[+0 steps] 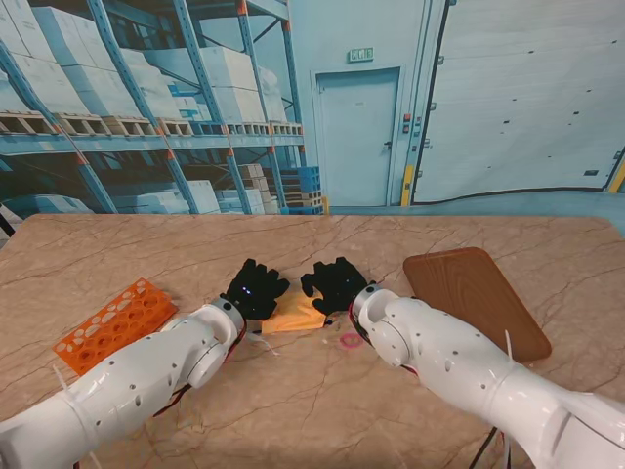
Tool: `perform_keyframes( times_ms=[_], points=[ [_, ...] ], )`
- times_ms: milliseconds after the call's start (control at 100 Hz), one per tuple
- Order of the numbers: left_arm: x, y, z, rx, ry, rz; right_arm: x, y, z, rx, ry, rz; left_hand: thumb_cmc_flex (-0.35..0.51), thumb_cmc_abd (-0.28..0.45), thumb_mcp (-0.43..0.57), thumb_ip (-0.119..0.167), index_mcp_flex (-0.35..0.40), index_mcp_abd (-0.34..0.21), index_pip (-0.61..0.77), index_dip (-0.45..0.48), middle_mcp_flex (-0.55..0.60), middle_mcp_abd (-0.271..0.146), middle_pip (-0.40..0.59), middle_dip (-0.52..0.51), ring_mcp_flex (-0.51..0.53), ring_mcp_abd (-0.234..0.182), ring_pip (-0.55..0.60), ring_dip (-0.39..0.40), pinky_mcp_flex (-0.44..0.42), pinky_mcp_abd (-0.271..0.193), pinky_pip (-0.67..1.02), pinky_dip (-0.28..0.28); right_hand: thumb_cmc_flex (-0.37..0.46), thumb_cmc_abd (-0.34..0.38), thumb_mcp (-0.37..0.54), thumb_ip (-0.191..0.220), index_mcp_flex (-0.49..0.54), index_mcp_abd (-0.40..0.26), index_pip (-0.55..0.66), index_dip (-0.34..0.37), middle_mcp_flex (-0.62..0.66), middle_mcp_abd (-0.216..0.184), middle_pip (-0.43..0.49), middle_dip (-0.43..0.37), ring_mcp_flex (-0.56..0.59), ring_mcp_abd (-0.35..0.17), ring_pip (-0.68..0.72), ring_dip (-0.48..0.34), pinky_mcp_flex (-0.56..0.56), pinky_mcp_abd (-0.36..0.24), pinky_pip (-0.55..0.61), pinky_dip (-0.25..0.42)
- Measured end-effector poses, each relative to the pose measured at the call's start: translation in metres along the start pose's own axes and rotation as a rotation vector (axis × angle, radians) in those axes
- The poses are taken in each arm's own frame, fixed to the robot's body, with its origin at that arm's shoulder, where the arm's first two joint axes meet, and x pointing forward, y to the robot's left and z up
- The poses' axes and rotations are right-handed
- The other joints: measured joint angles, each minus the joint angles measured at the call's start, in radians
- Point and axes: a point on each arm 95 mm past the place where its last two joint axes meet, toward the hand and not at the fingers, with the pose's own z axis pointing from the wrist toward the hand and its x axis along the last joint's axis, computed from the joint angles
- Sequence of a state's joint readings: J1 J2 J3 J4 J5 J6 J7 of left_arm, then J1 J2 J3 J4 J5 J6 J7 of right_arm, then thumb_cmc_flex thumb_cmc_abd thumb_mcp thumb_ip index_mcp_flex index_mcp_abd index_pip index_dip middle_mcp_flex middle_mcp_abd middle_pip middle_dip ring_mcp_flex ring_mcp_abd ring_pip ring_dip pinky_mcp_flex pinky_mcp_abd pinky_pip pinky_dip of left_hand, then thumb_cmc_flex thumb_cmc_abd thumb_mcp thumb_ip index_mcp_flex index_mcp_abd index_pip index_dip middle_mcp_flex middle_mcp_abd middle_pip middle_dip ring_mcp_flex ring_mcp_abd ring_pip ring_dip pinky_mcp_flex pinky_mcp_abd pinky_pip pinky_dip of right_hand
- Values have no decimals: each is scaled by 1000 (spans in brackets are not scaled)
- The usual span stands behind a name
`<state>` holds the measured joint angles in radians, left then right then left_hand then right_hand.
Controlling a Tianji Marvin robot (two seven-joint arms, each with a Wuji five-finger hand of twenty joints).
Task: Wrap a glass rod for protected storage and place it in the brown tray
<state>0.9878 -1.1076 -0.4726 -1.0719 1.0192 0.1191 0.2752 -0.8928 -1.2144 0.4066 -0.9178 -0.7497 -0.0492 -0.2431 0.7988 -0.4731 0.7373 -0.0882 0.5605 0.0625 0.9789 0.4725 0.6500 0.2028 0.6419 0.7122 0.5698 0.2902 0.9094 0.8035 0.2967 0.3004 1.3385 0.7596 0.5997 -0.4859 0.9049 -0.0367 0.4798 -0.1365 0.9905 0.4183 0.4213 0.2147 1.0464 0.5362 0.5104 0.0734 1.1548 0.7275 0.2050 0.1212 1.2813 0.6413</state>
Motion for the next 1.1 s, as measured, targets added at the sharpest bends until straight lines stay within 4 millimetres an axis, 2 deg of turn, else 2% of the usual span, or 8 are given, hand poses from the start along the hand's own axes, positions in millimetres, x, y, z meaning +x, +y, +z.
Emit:
perform_keyframes(
  times_ms=[210,250,310,440,740,890,970,1100],
  points=[
    [-3,-3,1,19,-8,-11,-6,2,2,-11,-14,-23,-50,100,-24,0,-84,11,-188,-12,-94,0,-26,-80,-74,-13,-46,-17,-68,-7,-33,-22,-7,0,10,0,-25,38,-37,-19,-18,9,0,-1,0,-1,0,-10,0,0,0,0],
    [-4,-2,1,16,-9,-15,-7,2,2,-12,-18,-22,-78,123,-46,0,-85,21,-226,-12,-111,0,-29,-84,-87,-14,-49,-22,-85,-7,-42,-28,-46,32,-1,-4,-25,53,-87,11,-29,11,1,-2,0,-1,-1,-10,0,0,0,-1],
    [-4,-1,3,8,-5,-16,-8,3,3,-13,-21,-21,-102,132,-70,31,-96,23,-276,-12,-132,1,-43,-93,-104,-15,-73,-25,-109,-7,-54,-30,-154,59,-36,-5,-40,85,-174,81,-43,19,1,-4,-12,-1,-12,-11,-3,0,0,-3],
    [-3,1,5,-18,5,-3,-8,3,5,-5,-18,-24,-124,131,-81,31,-109,43,-357,-33,-188,5,-74,-106,-159,-15,-102,-33,-174,-7,-91,-45,-266,48,-76,0,-89,124,-255,94,-82,36,1,-5,-44,5,-24,-11,-14,0,0,-12],
    [1,10,15,-64,29,73,-9,-4,13,19,-20,-47,-132,172,-55,50,-227,126,-472,-107,-293,27,-79,-95,-259,-19,-129,-37,-263,-10,-153,-74,-233,10,-63,15,-166,134,-295,106,-92,37,3,-4,-51,7,-24,-11,-14,0,0,-12],
    [1,10,18,-62,38,92,-3,-9,15,25,7,-75,-151,171,-28,50,-223,137,-483,-124,-332,31,-84,-104,-297,-19,-149,-49,-303,-11,-198,-96,-234,-90,-21,23,-179,138,-295,107,-105,40,5,-4,-51,5,-24,-12,-13,0,0,-13],
    [4,10,19,-72,52,107,-1,-11,16,39,9,-80,-151,172,27,62,-102,137,-447,-111,-334,38,-94,-104,-311,-19,-161,-62,-311,-10,-212,-106,-255,-99,22,27,-179,144,-295,107,-116,50,5,-4,-51,5,-24,-13,-13,0,0,-13],
    [5,8,21,-88,68,124,0,-9,21,52,10,-81,-144,139,82,62,-58,204,-423,-64,-334,39,-106,-104,-322,-19,-186,-75,-322,-8,-226,-115,-255,-99,32,11,-124,149,-285,107,-116,61,5,-4,-51,8,-24,-18,-13,0,0,-13]
  ],
)
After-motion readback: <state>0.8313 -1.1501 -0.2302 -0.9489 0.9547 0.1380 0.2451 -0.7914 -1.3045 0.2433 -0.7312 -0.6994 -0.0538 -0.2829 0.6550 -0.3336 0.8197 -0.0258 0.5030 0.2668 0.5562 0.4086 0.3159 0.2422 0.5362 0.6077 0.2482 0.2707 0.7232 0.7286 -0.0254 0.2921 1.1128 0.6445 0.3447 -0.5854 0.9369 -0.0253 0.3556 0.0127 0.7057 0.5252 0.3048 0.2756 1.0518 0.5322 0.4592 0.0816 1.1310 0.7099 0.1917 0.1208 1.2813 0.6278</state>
